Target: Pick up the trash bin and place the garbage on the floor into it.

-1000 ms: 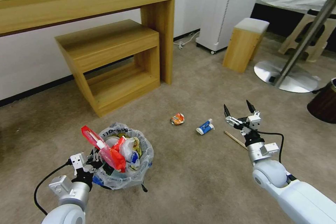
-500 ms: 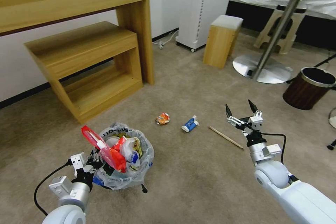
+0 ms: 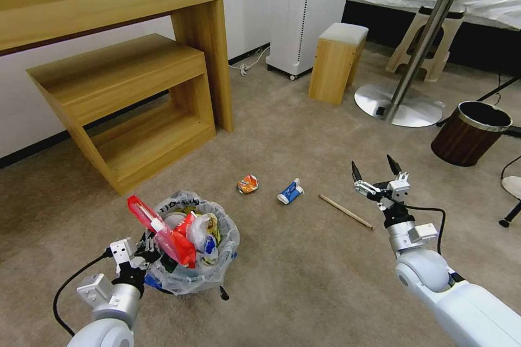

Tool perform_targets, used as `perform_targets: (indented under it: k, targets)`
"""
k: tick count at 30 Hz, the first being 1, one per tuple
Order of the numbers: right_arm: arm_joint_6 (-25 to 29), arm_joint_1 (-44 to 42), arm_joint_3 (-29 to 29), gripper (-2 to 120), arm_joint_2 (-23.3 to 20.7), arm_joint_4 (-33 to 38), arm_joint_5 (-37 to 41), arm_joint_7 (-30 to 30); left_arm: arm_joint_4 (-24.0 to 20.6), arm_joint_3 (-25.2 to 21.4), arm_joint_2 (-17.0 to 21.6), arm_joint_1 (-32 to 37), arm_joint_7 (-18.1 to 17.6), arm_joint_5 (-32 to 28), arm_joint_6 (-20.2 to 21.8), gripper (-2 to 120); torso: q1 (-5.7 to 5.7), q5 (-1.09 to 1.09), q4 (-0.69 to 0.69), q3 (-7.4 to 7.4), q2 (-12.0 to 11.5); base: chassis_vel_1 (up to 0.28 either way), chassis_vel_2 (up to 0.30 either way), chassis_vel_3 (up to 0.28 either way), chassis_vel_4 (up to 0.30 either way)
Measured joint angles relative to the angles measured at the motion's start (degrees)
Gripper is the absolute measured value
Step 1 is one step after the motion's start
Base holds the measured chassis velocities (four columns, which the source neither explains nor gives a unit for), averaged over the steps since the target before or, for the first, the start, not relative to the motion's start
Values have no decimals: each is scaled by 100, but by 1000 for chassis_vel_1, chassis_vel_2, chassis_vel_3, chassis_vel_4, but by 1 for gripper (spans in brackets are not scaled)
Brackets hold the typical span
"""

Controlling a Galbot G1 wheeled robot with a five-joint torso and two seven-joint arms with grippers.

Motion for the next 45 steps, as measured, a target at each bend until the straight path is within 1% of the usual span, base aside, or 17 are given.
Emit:
perform_targets:
  k: [8, 22, 27, 45]
  targets:
    - [-3, -49, 26, 100, 30, -16, -4, -1, 16, 13, -7, -6, 4, 7, -15, 3, 0, 0, -1, -1, 0, -61, 41, 56, -57]
    - [-6, 1, -46, 100, 83, -100, -28, 7, 67, 8, 24, -66, 6, -25, -26, 3, 0, -1, 0, 0, 0, -150, 154, 149, -148]
    - [-9, 34, -108, 100, 97, -119, -16, 5, 73, 8, 42, -91, 3, -52, -26, 3, 1, -1, -1, 1, 0, -97, 85, 93, -91]
    - [-20, 224, -253, 100, 129, -237, -3, 2, 111, -8, 80, -182, -31, -126, 11, 3, 0, -1, 0, 0, 0, -80, 79, 85, -79]
